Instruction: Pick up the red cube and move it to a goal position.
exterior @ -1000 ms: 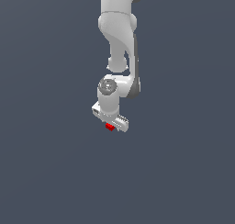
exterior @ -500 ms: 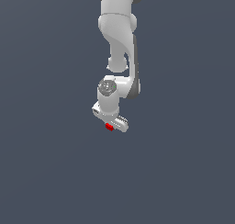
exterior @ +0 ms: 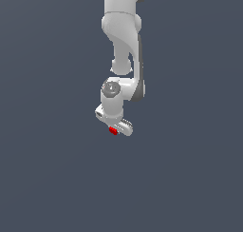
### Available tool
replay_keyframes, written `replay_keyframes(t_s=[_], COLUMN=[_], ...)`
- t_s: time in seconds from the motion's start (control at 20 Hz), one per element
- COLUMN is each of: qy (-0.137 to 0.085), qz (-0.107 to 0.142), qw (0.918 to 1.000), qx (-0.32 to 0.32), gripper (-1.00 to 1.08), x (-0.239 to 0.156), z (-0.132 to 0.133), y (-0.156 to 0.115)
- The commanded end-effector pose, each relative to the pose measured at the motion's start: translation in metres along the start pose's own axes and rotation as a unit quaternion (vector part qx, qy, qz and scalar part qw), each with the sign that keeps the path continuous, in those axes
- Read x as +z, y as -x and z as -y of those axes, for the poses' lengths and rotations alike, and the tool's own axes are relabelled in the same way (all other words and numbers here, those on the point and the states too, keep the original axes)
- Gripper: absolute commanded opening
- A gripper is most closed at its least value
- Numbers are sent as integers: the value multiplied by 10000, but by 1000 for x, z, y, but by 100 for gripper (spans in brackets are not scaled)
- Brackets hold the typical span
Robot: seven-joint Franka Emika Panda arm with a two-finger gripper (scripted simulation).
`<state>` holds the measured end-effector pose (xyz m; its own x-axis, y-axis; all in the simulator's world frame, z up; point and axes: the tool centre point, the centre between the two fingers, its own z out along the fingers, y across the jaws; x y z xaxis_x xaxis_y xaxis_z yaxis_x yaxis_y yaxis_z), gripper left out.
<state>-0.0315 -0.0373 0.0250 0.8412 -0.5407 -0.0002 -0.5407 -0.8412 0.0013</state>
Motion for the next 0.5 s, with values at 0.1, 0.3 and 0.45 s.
replay_keyframes(t_s=[0.1, 0.3, 0.45], qy=[-6, -6, -9], qz=[-4, -4, -2], qw=[10000, 10000, 10000], qx=[1, 1, 2], gripper=[-100, -100, -100], x=[-14, -34, -54], z=[-1, -4, -7], y=[4, 10, 16])
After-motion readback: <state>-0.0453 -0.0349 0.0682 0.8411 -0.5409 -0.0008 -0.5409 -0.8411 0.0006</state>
